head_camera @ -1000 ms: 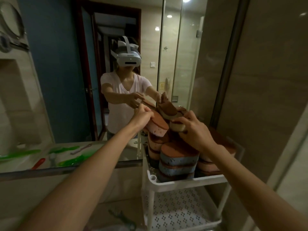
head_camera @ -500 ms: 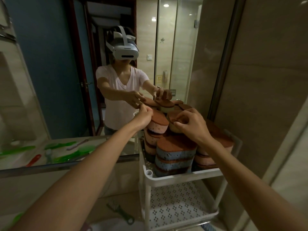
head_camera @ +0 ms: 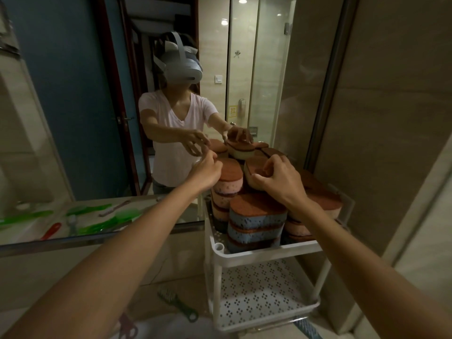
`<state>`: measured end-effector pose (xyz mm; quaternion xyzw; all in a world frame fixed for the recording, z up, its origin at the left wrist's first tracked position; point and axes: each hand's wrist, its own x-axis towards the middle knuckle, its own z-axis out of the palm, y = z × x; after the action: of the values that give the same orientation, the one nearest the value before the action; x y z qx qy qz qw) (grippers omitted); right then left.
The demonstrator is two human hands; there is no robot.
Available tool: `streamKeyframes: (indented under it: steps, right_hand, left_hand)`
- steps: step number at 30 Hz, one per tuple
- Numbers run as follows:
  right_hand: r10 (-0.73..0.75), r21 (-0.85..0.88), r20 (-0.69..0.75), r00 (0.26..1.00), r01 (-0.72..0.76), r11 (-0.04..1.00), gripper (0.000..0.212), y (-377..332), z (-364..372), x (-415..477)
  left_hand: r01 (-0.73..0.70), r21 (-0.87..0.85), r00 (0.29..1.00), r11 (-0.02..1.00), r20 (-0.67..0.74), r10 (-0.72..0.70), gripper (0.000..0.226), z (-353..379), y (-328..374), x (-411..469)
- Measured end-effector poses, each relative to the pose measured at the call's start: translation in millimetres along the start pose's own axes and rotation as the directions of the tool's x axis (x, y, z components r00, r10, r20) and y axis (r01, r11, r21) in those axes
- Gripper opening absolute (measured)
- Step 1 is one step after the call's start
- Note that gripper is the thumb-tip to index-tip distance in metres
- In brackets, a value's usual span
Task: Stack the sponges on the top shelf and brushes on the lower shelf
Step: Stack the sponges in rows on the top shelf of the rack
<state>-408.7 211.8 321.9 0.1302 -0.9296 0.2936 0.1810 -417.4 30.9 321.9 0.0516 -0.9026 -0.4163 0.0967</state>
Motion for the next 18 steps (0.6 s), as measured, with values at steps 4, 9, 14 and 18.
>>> streamKeyframes:
  steps: [4,9,14,18]
  right_hand:
    - [0.056,0.028,0.03,0.998,-0.057,0.998,0.039,-4,0,-1]
    - [0.051,0.176,-0.089,0.995,-0.035,0.984,0.046,-10,-4,-8]
    - [-0.013,0.122,-0.073,0.997,0.022,0.992,0.054,-12,-2,-9]
    - [-0.018,0.072,-0.043,0.999,0.021,0.997,0.051,-10,2,-10]
  left_hand:
    - [0.143,-0.276,0.989,0.95,0.078,-0.126,0.062,10,-4,1]
    - [0.268,-0.538,0.962,0.799,0.114,-0.246,0.056,24,-4,-2]
    - [0.244,-0.643,0.956,0.726,0.035,-0.29,0.054,31,2,-5]
    - [0.228,-0.647,0.961,0.727,0.028,-0.276,0.055,37,5,-7]
